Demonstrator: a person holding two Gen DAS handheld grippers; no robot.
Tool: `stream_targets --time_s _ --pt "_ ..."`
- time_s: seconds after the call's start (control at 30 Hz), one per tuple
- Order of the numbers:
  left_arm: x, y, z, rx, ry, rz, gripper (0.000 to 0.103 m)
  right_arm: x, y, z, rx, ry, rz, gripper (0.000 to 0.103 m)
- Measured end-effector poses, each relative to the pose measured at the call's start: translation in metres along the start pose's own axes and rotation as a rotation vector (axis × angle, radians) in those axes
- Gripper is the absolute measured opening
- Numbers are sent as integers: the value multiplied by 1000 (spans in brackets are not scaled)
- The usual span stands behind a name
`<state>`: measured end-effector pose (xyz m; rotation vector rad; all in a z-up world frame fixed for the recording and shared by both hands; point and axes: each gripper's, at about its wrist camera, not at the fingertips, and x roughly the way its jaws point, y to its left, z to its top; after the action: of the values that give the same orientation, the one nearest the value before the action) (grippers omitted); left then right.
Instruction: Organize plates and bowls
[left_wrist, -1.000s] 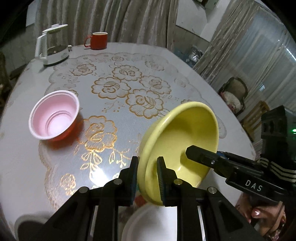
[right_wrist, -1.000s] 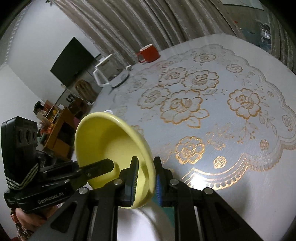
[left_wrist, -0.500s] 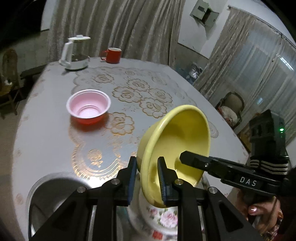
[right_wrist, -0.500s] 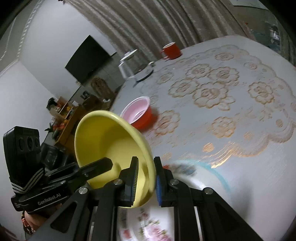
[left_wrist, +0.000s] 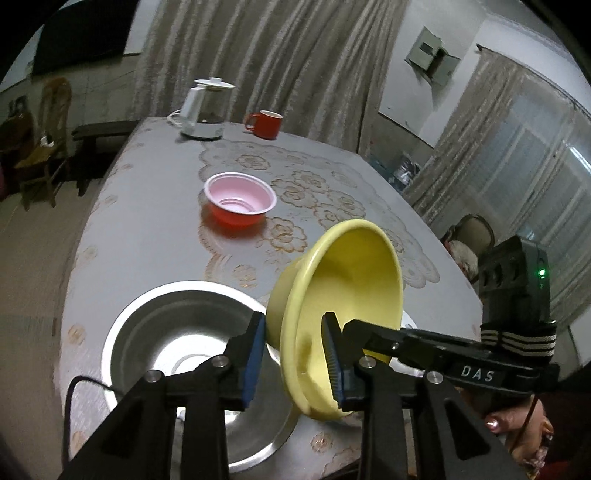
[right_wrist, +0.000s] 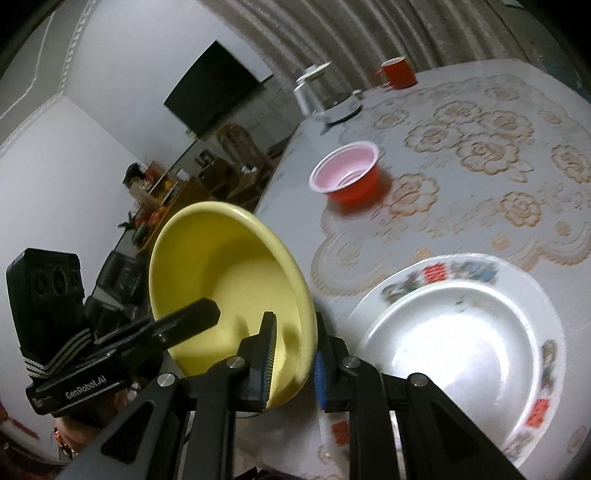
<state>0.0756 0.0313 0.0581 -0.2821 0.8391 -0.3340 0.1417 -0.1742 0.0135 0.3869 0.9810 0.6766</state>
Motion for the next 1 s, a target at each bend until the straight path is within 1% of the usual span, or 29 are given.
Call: stream_targets --time_s 0.17,0.27,0.33,0.47,0.6,0.7,0.8,0.87,0.93,1.0 --pt "-18 12 -3 -27 -27 12 33 16 14 -5 -10 40 29 18" --pt "-32 16 -2 -40 -51 -2 34 19 23 -6 -23 45 47 18" --pt "-42 16 -2 -34 -65 4 35 19 29 -6 -35 44 60 18" --pt "-63 19 -5 -32 -98 40 35 22 46 -6 -73 53 94 18" --pt "-88 33 -15 -72 -124 81 35 31 64 -6 -107 74 153 18" --pt "-97 45 -24 -108 -126 119 35 40 78 -9 -136 99 188 18" --pt "-94 56 -35 -144 -108 140 35 50 88 -15 -160 128 205 18" --pt "-88 61 -41 -162 -88 136 37 57 90 -19 -164 145 205 18" --pt "-77 65 -46 -180 -60 138 38 64 86 -23 -154 164 195 18" --pt "-63 68 -47 -191 -38 120 38 68 80 -26 -145 176 174 18"
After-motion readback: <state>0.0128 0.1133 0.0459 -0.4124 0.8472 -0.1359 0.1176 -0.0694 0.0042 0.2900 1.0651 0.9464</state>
